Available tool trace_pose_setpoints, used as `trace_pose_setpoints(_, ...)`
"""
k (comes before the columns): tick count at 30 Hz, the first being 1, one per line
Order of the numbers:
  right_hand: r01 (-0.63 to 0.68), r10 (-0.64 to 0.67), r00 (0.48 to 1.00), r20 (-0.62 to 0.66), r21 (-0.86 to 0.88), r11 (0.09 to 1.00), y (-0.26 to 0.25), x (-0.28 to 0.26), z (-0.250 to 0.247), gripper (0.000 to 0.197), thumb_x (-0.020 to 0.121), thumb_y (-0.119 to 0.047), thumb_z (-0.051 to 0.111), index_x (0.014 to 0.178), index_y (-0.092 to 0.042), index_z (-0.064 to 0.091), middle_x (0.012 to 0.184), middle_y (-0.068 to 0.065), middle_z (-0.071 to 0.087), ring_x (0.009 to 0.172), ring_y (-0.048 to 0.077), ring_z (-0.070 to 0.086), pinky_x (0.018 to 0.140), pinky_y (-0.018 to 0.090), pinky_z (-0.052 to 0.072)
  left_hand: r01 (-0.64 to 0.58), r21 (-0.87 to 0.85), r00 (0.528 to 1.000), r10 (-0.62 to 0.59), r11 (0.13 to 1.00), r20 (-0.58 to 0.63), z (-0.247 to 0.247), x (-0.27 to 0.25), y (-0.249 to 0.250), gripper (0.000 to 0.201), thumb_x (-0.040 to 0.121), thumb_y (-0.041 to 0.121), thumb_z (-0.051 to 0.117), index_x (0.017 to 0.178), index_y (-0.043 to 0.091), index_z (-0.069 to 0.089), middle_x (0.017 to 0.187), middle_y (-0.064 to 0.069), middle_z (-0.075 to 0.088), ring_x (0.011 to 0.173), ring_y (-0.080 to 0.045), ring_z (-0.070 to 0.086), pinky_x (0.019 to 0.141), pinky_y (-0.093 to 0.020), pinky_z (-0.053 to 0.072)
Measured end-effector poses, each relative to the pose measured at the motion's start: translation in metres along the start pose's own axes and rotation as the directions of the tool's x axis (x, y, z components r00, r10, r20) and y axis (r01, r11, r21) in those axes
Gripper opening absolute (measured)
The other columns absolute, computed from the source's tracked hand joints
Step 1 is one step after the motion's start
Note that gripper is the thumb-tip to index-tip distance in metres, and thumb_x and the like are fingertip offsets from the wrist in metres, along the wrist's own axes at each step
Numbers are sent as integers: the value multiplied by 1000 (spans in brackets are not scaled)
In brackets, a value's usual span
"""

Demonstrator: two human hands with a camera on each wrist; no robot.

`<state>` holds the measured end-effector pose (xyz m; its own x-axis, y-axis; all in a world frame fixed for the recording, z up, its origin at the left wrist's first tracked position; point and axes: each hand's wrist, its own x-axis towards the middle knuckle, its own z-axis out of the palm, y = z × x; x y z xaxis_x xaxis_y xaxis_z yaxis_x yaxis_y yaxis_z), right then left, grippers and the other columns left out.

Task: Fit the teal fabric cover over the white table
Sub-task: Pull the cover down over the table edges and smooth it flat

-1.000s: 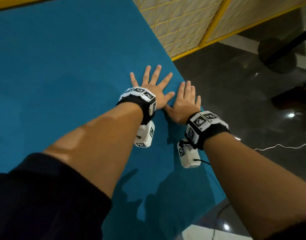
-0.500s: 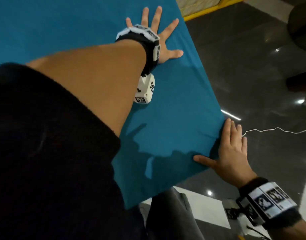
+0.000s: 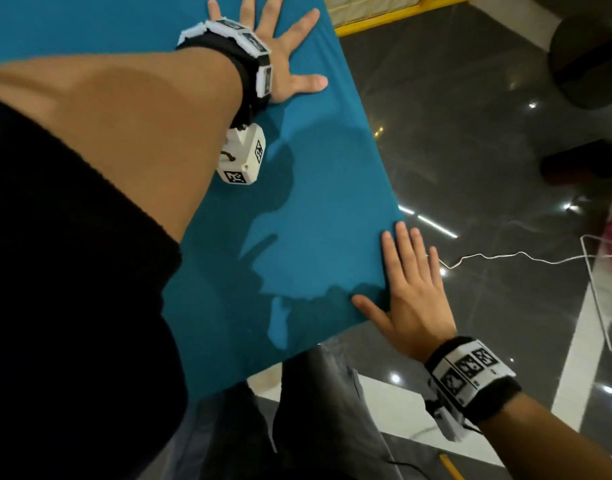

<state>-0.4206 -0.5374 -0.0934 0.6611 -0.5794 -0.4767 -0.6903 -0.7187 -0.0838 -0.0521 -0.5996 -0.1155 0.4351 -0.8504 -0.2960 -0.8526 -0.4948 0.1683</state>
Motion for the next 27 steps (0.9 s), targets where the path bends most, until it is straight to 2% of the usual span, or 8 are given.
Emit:
trace_pose_setpoints(4,19,-13,997,-79,71,997,-13,-1,-8,93,86,-72,28,153,-14,2,161,9,-6,148,25,-12,119,54,0,6,16,1000,-6,1000,24,-8,-9,5,93,78,89,34,155,51,-2,170,1,-10,156,-32,-10,117,-75,-4)
trace_pose_setpoints(9,511,-513,855,-73,-39,858,-89,20,-6,89,83,-70,43,151,-15,22,160,13,13,149,28,6,119,53,6,-22,-77,990,33,997,138,-8,-94,36,90,88,78,34,160,34,4,170,-5,-13,157,-28,-9,122,-66,-5)
trace_pose_setpoints(13,521,-526,850,-3,-138,843,-70,17,8,87,81,-70,45,147,-13,33,155,12,30,145,30,23,117,54,16,-35,-137,974,65,990,218,24,-217,30,99,83,82,34,161,26,6,170,-6,-10,158,-27,-6,123,-62,0)
trace_pose_setpoints(16,468,-473,881,22,-205,860,-29,10,5,87,84,-67,43,149,-12,27,158,11,21,147,28,16,118,53,13,-70,-67,971,84,995,223,64,-301,13,123,61,91,38,161,25,9,170,-8,0,157,-28,0,121,-64,5)
trace_pose_setpoints(19,410,-421,907,0,-225,884,-3,4,0,89,85,-65,39,150,-7,22,159,14,14,148,30,10,119,54,9,18,5,980,-19,1000,199,93,-364,-4,136,51,89,59,160,23,10,169,-12,9,155,-29,7,121,-61,6)
trace_pose_setpoints(21,455,-471,882,-34,-202,867,-21,-1,-5,92,85,-68,38,150,-4,21,159,18,12,148,33,8,118,57,9,84,14,985,-85,996,153,101,-388,1,142,46,86,68,159,17,14,168,-16,16,153,-31,12,119,-59,8)
trace_pose_setpoints(25,665,-680,732,-44,-172,727,-125,-5,7,85,87,-64,39,149,-8,24,158,15,17,147,30,13,118,54,12,129,-23,992,-129,991,0,113,-382,22,134,50,73,75,156,12,20,165,-16,25,151,-29,16,123,-54,11)
trace_pose_setpoints(27,674,-683,731,-9,-152,723,-154,-5,20,82,88,-61,38,150,-11,22,159,12,16,148,28,12,118,52,11,186,-58,981,-189,981,-34,119,-382,13,117,61,63,73,155,14,24,164,-13,29,150,-27,19,121,-52,13)
